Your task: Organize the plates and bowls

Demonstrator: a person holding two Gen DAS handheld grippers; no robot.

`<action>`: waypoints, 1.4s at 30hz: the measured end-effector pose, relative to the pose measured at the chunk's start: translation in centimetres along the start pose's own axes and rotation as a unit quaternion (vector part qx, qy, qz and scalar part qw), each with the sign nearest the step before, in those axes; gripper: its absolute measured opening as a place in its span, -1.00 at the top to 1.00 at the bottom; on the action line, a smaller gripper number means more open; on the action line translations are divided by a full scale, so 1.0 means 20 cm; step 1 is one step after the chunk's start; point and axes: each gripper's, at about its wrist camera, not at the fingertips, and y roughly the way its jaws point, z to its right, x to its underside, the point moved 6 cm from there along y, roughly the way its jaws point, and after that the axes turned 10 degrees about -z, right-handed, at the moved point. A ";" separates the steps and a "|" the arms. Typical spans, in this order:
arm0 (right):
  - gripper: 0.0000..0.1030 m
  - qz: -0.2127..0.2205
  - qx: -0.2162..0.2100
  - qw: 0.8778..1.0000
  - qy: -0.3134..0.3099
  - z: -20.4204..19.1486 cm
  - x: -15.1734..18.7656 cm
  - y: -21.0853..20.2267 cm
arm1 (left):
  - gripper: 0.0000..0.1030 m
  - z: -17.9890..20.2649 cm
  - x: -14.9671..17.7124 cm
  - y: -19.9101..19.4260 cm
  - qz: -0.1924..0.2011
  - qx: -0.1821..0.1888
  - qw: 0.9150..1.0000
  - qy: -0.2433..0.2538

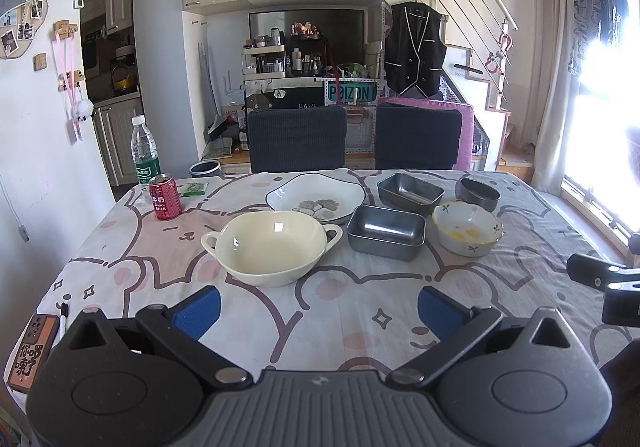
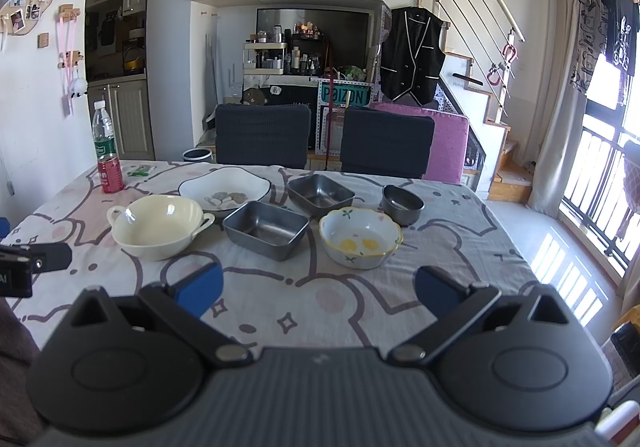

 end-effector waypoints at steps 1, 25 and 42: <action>-1.00 0.000 0.000 1.000 0.000 0.00 0.00 0.00 | -1.00 0.00 0.00 0.00 0.000 0.001 1.000 0.000; -1.00 -0.001 0.001 1.000 -0.001 0.00 0.00 0.00 | -1.00 0.03 -0.01 -0.01 0.000 0.002 1.000 0.000; -1.00 -0.001 -0.001 1.000 -0.001 0.00 0.00 0.00 | -1.00 0.11 -0.04 -0.06 0.002 0.006 1.000 -0.001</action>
